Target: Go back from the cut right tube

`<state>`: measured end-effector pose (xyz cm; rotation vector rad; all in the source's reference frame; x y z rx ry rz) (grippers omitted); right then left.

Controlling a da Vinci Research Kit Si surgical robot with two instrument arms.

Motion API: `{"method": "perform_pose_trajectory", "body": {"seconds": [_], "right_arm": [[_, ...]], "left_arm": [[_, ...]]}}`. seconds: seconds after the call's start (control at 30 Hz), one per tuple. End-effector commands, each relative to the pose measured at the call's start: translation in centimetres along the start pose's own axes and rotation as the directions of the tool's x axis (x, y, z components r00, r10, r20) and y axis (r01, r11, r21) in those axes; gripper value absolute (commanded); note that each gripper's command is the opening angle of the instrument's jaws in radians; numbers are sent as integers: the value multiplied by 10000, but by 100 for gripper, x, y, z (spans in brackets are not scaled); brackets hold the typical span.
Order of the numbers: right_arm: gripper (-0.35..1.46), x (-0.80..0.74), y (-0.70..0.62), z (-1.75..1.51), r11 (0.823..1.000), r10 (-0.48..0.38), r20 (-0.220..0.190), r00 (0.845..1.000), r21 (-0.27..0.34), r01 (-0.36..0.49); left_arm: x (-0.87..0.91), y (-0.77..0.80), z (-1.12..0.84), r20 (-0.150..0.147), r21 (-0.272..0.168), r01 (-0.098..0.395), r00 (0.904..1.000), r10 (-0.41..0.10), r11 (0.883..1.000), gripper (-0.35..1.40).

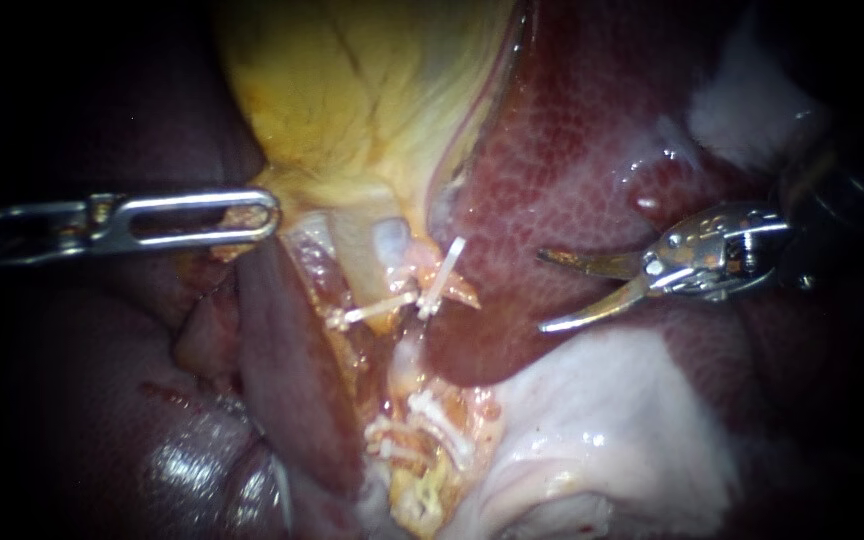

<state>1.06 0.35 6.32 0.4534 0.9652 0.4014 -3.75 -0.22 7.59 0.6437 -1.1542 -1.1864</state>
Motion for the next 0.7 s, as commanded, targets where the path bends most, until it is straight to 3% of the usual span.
{"method": "perform_pose_trajectory", "body": {"seconds": [0.03, 0.2, 0.7], "right_arm": [[143, 0, 0, 0, 10000, -2, 1, 10000, 6, 2], [143, -1, 0, -2, 10000, -7, 3, 10000, 46, 7], [143, -1, -1, -2, 10000, -6, 3, 10000, 44, 6]], "left_arm": [[4, 0, 11, -112, 1, 38, 9999, -38, 10000, -35], [19, -3, 36, -371, 89, 35, 9993, -31, 10000, -35], [17, -3, 35, -424, 112, 38, 9991, -33, 9999, -35]]}}
